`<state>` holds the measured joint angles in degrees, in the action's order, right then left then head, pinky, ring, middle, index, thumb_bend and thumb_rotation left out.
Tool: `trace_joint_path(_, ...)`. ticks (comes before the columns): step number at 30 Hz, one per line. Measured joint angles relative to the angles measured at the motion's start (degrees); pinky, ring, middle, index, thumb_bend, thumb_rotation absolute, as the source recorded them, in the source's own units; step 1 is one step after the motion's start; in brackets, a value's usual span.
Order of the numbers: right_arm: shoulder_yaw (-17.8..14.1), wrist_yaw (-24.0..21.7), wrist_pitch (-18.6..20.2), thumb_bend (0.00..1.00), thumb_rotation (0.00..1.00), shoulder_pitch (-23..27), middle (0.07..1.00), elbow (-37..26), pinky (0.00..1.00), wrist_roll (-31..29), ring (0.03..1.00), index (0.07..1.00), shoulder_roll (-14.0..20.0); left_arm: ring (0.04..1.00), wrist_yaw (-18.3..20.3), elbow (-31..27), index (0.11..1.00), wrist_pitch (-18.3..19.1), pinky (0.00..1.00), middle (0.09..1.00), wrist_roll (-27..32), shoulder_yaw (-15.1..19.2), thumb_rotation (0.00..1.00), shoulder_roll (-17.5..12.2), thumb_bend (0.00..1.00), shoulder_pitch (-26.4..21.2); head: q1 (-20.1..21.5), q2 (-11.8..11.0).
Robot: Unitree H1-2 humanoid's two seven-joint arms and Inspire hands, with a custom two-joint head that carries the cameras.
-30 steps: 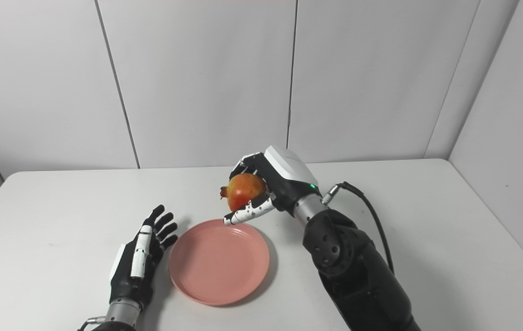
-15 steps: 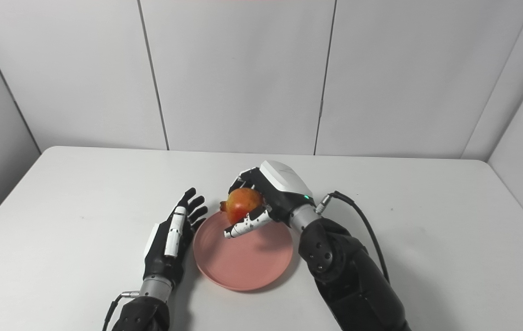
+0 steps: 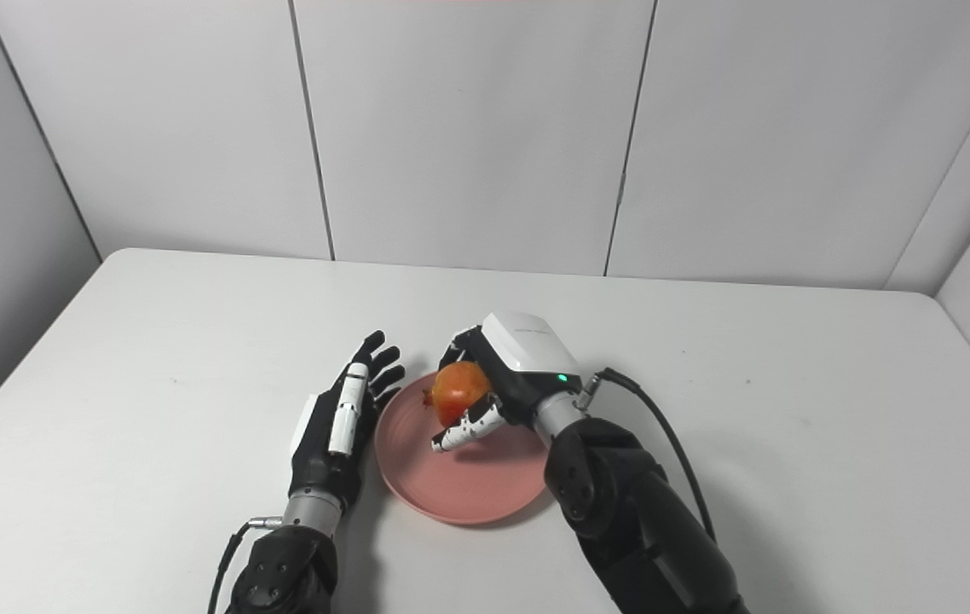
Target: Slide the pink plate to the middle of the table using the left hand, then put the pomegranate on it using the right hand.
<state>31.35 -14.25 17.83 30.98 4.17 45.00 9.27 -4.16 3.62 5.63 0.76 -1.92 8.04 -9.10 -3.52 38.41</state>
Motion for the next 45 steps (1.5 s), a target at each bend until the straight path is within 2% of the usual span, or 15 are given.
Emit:
trace_joint_path(8, 0.34, 2.24, -3.21, 0.5, 0.14, -1.71, 0.419, 2.26, 0.24, 0.79, 0.319, 0.491, -0.02, 0.868, -0.4, 0.0, 0.88, 0.02, 0.84, 0.884, -0.76, 0.08, 1.0, 0.0, 0.41, -0.1, -0.35, 0.62)
trace_joint_path(15, 0.34, 3.04, -3.65, 0.5, 0.14, -1.98, 0.45, 2.51, 0.25, 1.14, 0.342, 0.491, -0.12, 0.869, -0.42, 0.0, 0.883, 0.21, 0.84, 0.885, -0.84, 0.04, 1.0, 0.25, 0.41, -0.21, -0.44, 0.79)
trace_joint_path(20, 0.35, 3.39, -4.16, 0.5, 0.14, -2.32, 0.425, 2.46, 0.23, 1.21, 0.32, 0.492, -0.11, 0.872, -0.42, -0.02, 0.885, 0.25, 0.84, 0.887, -0.84, 0.04, 1.0, 0.27, 0.41, -0.21, -0.53, 0.88)
trace_joint_path(27, 0.91, 2.81, -4.23, 0.5, 0.14, -2.68, 0.521, 1.52, 0.34, 3.27, 0.432, 0.493, -0.07, 0.87, -0.42, -0.22, 0.885, 0.38, 0.84, 0.887, -0.95, 0.03, 1.0, 0.27, 0.41, -0.27, -0.35, 0.88)
trace_joint_path(34, 0.85, 0.25, -4.23, 0.51, 0.15, -2.72, 0.487, 0.47, 0.31, 4.13, 0.4, 0.491, 0.08, 0.872, -0.42, -0.22, 0.886, 0.54, 0.84, 0.887, -0.95, 0.05, 1.0, 0.27, 0.41, -0.36, -0.26, 0.88)
trace_joint_path(36, 0.86, -0.37, -4.22, 0.51, 0.16, -2.77, 0.556, -0.04, 0.36, 4.64, 0.47, 0.493, 0.18, 0.871, -0.42, -0.25, 0.884, 0.57, 0.84, 0.886, -0.95, 0.05, 1.0, 0.27, 0.41, -0.36, -0.26, 0.97)
trace_joint_path(38, 0.85, -1.5, -4.19, 0.68, 0.28, -2.99, 0.598, -0.89, 0.39, 5.09, 0.507, 0.638, 0.36, 0.873, -0.42, -0.34, 0.886, 0.62, 0.84, 0.887, -0.95, 0.04, 1.0, 0.27, 0.41, -0.36, -0.26, 1.05)
trace_joint_path(39, 0.84, -1.78, -4.18, 0.71, 0.3, -3.07, 0.603, -1.12, 0.39, 5.23, 0.511, 0.659, 0.4, 0.873, -0.42, -0.43, 0.886, 0.7, 0.84, 0.887, -0.95, 0.05, 1.0, 0.27, 0.41, -0.36, -0.26, 1.05)
trace_joint_path(45, 0.35, -3.65, -4.14, 0.76, 0.34, -4.83, 0.6, -2.72, 0.35, 6.06, 0.482, 0.707, 0.47, 0.878, -0.42, -0.61, 0.889, 1.22, 0.84, 0.893, -0.95, 0.06, 1.0, 0.25, 0.41, -0.39, -0.09, 0.88)
